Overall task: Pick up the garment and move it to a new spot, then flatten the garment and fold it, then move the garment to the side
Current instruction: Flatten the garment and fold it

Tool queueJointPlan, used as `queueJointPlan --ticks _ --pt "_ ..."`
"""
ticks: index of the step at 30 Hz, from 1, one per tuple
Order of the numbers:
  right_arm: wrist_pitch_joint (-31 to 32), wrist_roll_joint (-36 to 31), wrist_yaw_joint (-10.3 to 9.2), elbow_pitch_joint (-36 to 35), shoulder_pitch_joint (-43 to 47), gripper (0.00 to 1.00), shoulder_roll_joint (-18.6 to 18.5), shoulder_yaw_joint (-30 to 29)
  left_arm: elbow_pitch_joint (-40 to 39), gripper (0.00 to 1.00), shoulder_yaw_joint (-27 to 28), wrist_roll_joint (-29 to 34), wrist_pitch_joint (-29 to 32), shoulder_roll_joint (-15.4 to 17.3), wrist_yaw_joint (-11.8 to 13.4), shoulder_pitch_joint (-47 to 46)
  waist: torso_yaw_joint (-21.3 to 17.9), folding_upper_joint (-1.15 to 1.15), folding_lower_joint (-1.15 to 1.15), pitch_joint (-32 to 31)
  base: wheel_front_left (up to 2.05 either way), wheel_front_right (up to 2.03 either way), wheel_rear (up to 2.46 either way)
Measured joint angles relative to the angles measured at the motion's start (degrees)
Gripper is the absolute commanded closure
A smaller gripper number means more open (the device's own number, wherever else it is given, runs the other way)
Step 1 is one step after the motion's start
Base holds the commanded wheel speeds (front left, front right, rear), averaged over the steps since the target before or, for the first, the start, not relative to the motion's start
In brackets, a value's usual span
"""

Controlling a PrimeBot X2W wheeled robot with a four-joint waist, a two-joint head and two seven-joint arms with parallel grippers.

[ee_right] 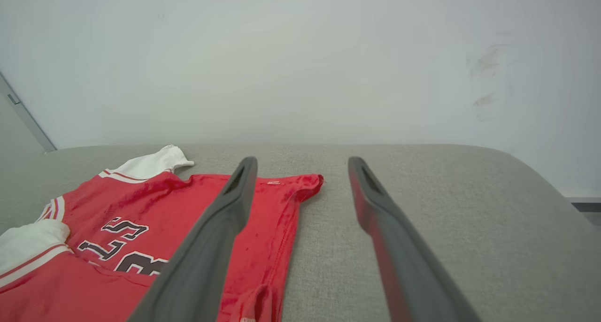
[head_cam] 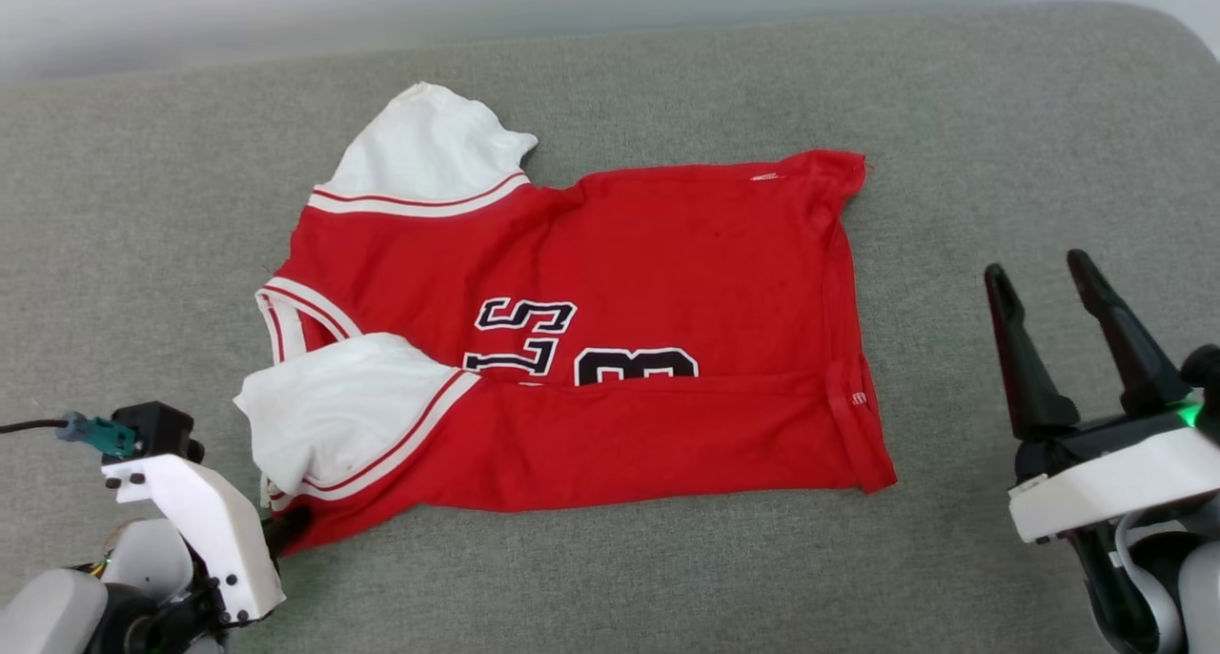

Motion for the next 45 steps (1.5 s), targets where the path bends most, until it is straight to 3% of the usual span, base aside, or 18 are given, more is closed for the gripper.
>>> queueJointPlan --ticks 3,7,13,18,22,29,30,31,32,33,45 --pt "1.08 0.44 0.00 -0.46 0.87 0.00 -0.04 -1.59 -0.42 1.00 -0.24 0.82 -1.31 -0.14 -0.35 -0.14 0.38 0.00 0.00 -1.28 0.00 0.00 0.00" --pt "8.31 2.61 0.00 -0.10 1.41 0.00 -0.98 -3.74 -3.05 1.00 0.02 2.18 -2.49 0.58 -0.01 -0.19 1.36 0.00 0.00 -2.46 0.00 0.00 0.00" --pt "25.84 6.70 0.00 2.46 1.53 0.00 -3.99 -3.91 -9.21 1.00 0.86 4.52 -3.82 2.11 1.62 -0.39 3.24 0.00 0.00 -2.82 0.00 0.00 0.00" --pt "39.55 9.43 0.00 5.48 1.78 0.00 -4.32 -2.69 -13.73 1.00 0.54 5.94 -3.83 2.69 2.70 -0.92 4.76 0.00 0.00 -1.63 0.00 0.00 0.00" --pt "43.34 11.07 0.00 7.28 0.12 0.00 -3.76 -0.65 -15.72 1.00 0.14 6.53 -3.82 2.29 3.20 -1.86 5.85 0.00 0.00 0.28 0.00 0.00 0.00" --pt "44.19 12.03 0.00 13.62 -3.43 0.00 -2.88 3.16 -15.36 1.00 -0.75 6.55 -4.16 1.11 3.18 -2.44 7.32 0.00 0.00 2.82 0.00 0.00 0.00" --pt "44.40 12.43 0.00 14.50 -3.90 0.18 -2.81 3.35 -15.24 1.00 -0.85 6.55 -4.16 1.02 3.11 -2.45 7.44 0.00 0.00 2.87 0.00 0.00 0.00" --pt "44.41 12.51 0.00 15.14 -4.30 0.64 -2.86 3.58 -15.07 1.00 -0.88 6.55 -4.20 1.01 3.09 -2.48 7.48 0.00 0.00 2.86 0.00 0.00 0.00" --pt "44.44 12.65 0.00 15.72 -4.70 0.95 -2.91 3.79 -14.92 1.00 -0.92 6.55 -4.26 0.99 3.05 -2.53 7.50 0.00 0.00 2.78 0.00 0.00 0.00" --pt "44.44 12.84 -0.01 16.31 -5.07 1.00 -2.96 3.89 -14.79 1.00 -0.97 6.55 -4.33 0.92 2.88 -2.54 7.49 0.00 0.00 2.67 0.00 0.00 0.00" --pt "41.87 14.17 0.00 15.15 -5.98 1.00 -5.60 5.71 -14.37 1.00 -1.59 5.87 -5.53 -0.46 2.22 -1.37 6.82 0.00 0.00 -2.29 0.00 0.00 0.00"
